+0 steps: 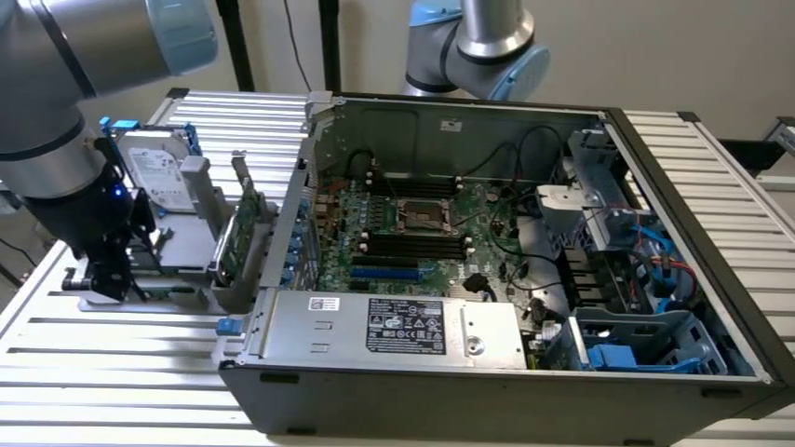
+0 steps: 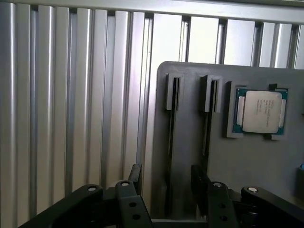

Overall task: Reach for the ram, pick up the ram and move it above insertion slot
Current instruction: 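Pick up the ram and move it above insertion slot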

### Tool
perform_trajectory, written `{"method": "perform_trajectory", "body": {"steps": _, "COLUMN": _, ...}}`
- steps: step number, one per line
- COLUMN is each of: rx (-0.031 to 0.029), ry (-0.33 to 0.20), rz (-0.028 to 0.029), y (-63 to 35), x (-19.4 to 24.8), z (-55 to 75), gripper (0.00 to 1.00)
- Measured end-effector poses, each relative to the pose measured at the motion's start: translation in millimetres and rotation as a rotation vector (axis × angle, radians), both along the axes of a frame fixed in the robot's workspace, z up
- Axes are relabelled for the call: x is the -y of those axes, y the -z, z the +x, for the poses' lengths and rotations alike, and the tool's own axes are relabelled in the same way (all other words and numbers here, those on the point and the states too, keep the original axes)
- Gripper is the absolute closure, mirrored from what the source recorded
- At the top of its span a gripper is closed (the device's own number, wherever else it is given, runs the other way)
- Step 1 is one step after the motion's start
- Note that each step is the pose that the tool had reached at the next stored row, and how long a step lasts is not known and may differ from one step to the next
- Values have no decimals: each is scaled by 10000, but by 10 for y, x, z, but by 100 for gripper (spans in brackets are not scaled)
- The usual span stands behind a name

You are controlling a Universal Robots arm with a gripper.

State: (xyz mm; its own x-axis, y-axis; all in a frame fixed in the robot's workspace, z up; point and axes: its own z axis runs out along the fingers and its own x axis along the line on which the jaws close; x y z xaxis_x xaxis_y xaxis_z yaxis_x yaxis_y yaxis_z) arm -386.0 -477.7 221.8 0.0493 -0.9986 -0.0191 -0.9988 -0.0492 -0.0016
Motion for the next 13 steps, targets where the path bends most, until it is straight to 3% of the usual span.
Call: {"method": "perform_trajectory", "body": {"steps": 13, "rx": -97, "ry": 197, "rz": 1, "y": 176, "x": -6, "z": -7, "gripper": 46}}
